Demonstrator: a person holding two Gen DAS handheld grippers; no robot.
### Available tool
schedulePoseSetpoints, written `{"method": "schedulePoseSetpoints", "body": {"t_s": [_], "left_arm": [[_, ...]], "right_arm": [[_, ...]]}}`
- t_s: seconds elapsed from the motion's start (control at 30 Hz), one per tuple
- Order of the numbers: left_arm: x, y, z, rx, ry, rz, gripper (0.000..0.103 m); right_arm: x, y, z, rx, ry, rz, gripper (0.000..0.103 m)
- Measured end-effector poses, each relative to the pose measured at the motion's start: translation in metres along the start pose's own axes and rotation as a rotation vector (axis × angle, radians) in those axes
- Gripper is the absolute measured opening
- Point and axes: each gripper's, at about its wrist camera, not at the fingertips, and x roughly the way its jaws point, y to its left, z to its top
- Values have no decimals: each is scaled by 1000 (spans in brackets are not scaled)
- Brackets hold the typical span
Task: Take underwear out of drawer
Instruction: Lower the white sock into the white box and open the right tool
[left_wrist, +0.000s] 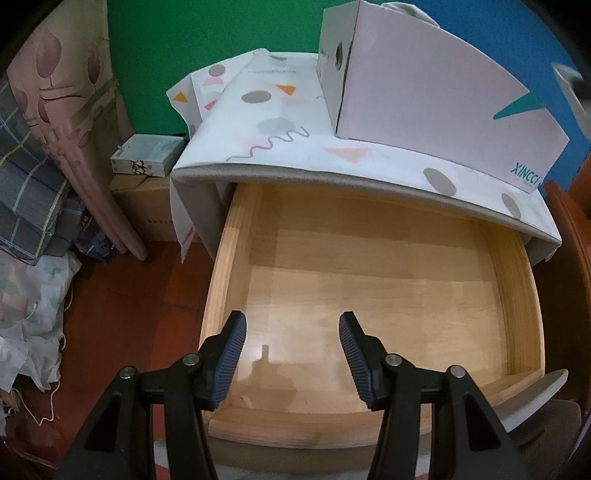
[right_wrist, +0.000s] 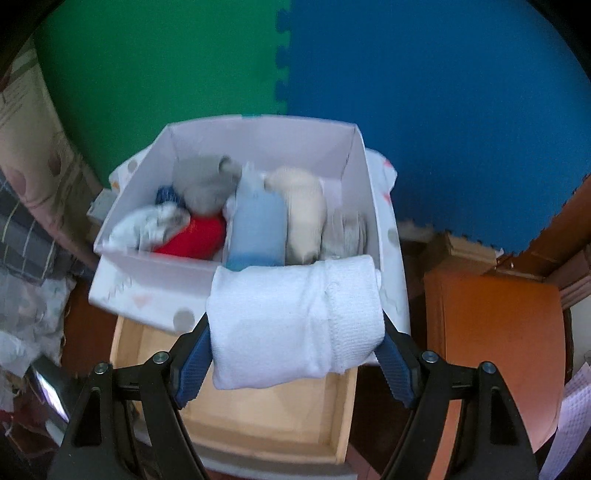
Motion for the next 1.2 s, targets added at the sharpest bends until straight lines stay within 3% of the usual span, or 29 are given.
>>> {"method": "schedulePoseSetpoints", "body": {"t_s": [0.2,0.43,0.77,1.2], "left_arm": [[-1,0,-1,4,-8,6,54],[-3,4,-1,-17,-16,3,54],[-2,1,-1,3,-15,14,54],[-2,-2,-2,15,-15,24,54]], "right_arm": [[21,8,38,31,-21,-21,77],[58,9,62,51,14,-28,77],[99,7,54,59,63,-28,83],[80,4,51,58,37,-42,93]]}}
